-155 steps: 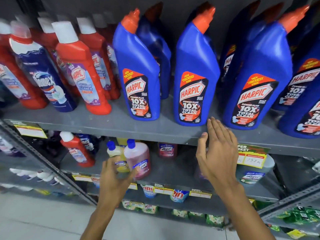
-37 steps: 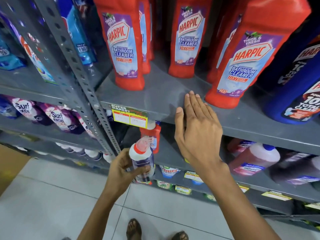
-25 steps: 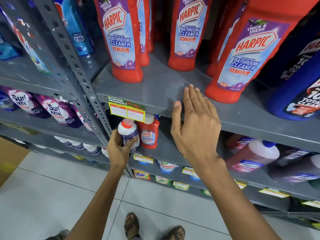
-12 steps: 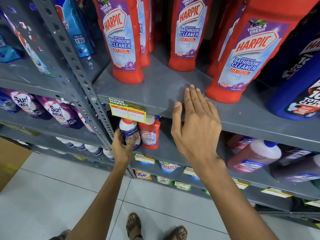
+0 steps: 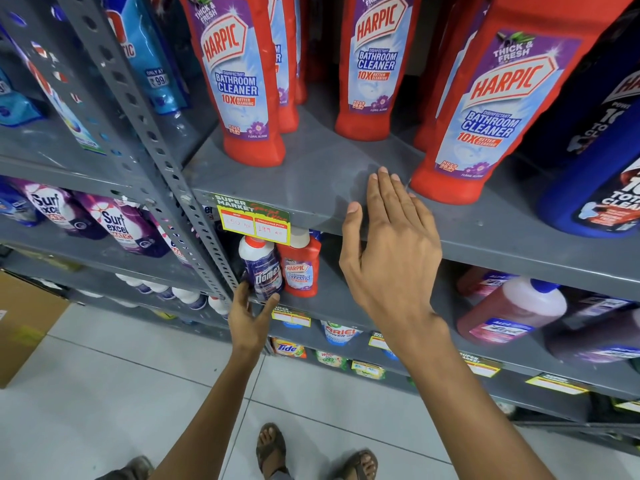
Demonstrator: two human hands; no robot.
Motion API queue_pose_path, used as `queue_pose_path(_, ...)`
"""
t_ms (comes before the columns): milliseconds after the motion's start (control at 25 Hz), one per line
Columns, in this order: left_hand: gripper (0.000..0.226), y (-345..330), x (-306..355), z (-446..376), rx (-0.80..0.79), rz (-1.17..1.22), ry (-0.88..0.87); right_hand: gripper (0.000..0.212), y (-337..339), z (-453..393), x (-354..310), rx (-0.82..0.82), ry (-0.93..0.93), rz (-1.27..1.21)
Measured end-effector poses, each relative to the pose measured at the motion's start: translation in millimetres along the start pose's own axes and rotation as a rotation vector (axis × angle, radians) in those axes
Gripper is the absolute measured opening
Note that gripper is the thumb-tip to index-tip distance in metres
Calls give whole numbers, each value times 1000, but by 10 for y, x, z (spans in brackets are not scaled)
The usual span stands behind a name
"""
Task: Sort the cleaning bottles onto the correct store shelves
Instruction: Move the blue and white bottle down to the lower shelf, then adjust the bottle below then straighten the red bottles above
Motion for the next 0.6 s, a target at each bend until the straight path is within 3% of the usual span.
queue_pose_path(240, 79, 17, -46, 126, 59, 85, 88, 52, 2, 0, -5, -2, -7, -5)
queue_pose_path(360, 49, 12, -4, 224, 94, 70, 94, 52, 3, 0, -8, 8, -8, -14)
queue_pose_path(600, 26, -164, 118, 440, -160, -139, 1, 51, -3, 8, -10, 21, -12, -20)
Point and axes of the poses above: each hand's wrist, its own z-axis away from the middle knuckle, its own y-axis out of the back of the hand, x = y × z, the point moved 3 cm from there along -z, towards the middle knuckle, and after that the axes turned 3 degrees about -y, right-handed, at the moved point
